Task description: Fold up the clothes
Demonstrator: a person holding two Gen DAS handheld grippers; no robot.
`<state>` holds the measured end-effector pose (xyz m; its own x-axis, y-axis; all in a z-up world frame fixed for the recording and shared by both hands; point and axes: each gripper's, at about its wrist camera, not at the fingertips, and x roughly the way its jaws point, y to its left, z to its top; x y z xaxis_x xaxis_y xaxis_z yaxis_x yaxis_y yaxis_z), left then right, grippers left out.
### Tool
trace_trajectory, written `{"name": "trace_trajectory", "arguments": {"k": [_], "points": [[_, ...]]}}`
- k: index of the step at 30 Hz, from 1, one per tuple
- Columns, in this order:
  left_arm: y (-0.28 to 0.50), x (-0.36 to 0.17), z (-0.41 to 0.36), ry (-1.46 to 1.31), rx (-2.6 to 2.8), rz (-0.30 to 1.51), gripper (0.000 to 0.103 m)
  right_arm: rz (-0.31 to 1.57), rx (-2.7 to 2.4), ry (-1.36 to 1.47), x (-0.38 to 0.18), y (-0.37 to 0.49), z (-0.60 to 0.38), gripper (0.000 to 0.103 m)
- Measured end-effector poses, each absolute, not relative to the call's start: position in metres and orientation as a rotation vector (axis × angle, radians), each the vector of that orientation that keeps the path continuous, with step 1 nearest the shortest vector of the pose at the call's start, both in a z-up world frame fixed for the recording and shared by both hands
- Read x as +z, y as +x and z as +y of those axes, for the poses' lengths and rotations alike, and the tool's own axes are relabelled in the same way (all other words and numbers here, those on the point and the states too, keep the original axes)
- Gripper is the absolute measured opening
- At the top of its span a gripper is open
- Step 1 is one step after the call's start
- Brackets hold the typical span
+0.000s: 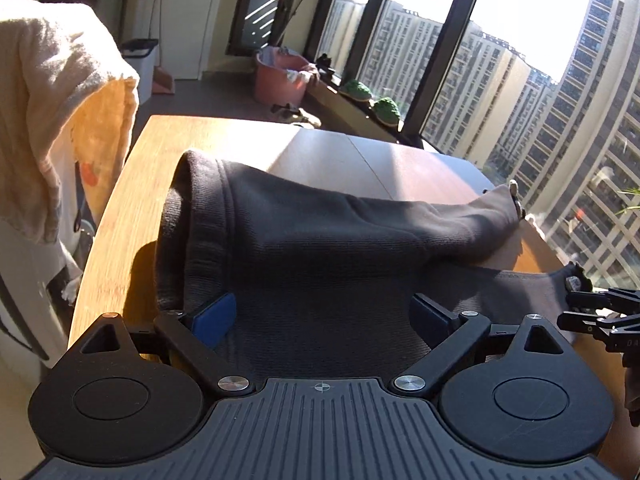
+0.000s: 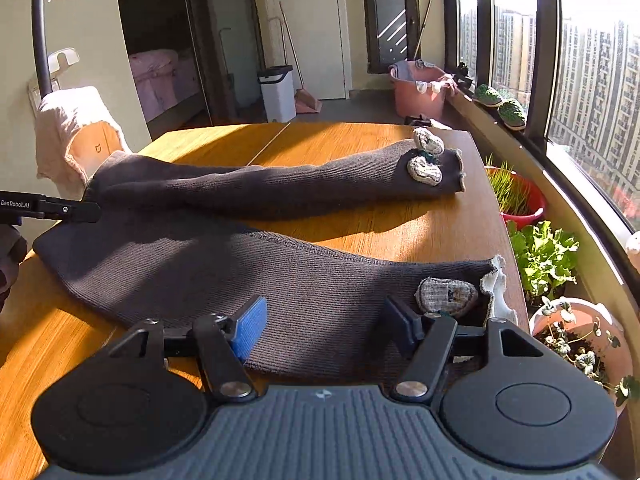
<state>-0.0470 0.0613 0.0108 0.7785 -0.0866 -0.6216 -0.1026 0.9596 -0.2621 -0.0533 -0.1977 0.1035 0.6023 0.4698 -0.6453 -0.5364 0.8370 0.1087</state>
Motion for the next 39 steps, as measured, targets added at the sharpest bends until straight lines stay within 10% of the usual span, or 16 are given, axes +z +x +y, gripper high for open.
{"name": "trace_trajectory", "arguments": {"k": [12,19,26,30,33,39], "points": [[-0.02,0.013,0.068,-0.351,-0.022,0.659,0.101,0.597,0.344,0.145,0.132,0.061,-0.21,0.062],[-0.043,0.01,0.021,-0.261,-0.127,0.606,0.103,0.756,0.357,0.28,0.096,0.126,-0.209,0.008],[-0.041,-0.001,0.012,-0.224,-0.121,0.638,0.103,0.627,0.342,0.261,0.141,0.085,-0.235,0.002],[-0.045,-0.002,0.011,-0.231,-0.089,0.635,0.103,0.601,0.24,0.104,0.146,0.058,-0.246,0.016],[-0.057,-0.003,0.005,-0.213,-0.069,0.637,0.103,0.603,0.338,0.057,0.137,0.013,-0.243,0.085],[-0.08,-0.003,-0.014,-0.209,0.013,0.646,0.103,0.59,0.462,-0.07,0.114,-0.088,-0.198,0.103]]}}
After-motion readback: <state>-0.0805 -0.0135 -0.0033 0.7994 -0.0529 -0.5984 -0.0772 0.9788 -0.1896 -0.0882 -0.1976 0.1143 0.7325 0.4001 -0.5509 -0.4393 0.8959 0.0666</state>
